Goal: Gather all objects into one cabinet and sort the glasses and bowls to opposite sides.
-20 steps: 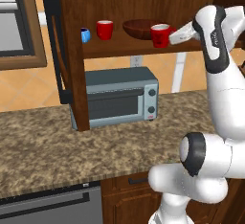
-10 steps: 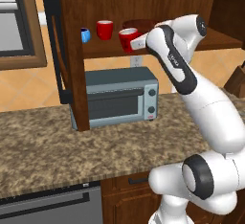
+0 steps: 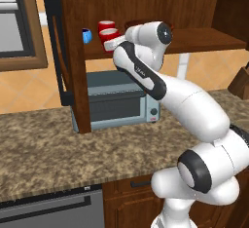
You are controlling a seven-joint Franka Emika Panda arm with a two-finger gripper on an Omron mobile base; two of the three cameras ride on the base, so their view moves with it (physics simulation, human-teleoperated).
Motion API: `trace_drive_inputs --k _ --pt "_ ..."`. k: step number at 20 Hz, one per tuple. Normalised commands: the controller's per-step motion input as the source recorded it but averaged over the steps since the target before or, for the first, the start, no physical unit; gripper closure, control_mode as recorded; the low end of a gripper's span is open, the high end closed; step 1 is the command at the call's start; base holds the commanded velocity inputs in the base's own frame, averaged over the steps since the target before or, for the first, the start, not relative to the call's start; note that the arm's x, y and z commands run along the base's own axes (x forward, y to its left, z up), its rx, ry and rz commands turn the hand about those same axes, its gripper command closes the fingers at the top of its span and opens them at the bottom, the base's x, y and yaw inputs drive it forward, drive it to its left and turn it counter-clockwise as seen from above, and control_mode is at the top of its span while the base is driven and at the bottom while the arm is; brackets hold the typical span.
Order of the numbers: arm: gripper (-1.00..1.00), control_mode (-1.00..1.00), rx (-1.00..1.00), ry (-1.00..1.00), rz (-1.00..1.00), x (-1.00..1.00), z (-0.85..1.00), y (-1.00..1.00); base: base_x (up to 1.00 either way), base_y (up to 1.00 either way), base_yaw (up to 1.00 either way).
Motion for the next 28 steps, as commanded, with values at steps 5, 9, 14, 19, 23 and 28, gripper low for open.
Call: trace_drive_inputs --k 5,9,14,19,23,28 --pt "1.00 -1.00 0.02 0.00 -0.07 0.36 0.00 0.17 0.00 0.00 0.00" --pt "1.00 -1.00 0.02 0.01 -0.06 0.33 0.00 0.08 0.00 0.00 0.00" --pt "1.00 -1.00 0.06 0.01 -0.04 0.06 -0.05 0.08 0.00 0.00 0.00" --pt "1.00 -1.00 0.08 0.00 -0.03 0.11 -0.16 0.04 0.00 0.00 0.00" --pt "1.00 -1.00 0.08 0.00 -0.04 0.30 -0.06 0.00 0.00 0.00 0.00" --pt "1.00 -1.00 0.05 0.00 -0.03 0.18 0.00 0.03 0.00 0.00 0.00"
